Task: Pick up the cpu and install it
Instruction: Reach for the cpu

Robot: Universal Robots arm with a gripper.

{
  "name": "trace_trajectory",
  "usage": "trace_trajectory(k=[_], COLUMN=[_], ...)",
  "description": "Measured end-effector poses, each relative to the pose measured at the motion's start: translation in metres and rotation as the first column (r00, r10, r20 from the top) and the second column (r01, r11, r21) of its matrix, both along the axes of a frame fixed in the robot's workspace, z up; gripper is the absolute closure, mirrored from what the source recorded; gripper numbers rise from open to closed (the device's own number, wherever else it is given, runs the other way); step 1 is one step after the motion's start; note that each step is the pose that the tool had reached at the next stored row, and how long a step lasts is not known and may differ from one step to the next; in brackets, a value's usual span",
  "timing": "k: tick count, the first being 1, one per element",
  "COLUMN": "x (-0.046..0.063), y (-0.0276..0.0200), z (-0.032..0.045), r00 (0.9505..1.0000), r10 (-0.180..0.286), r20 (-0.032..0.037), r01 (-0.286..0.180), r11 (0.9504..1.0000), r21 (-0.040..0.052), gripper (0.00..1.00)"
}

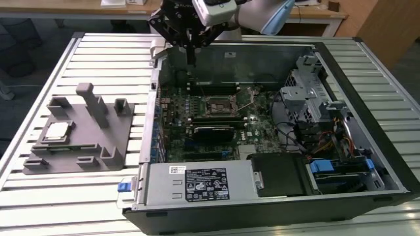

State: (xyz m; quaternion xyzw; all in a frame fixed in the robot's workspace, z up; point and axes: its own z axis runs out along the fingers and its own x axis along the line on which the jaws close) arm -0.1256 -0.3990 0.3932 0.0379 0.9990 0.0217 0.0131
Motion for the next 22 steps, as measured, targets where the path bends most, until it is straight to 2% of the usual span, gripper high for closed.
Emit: trace_trajectory(k=[22], x=[-0.022], y=[0.0009], z=[-0.0006], r00=[1.0], r10=[0.0], r20=[-0.0002], r01=[0.0], r11=[1.0], r21=[-0.0001], gripper=[0.89])
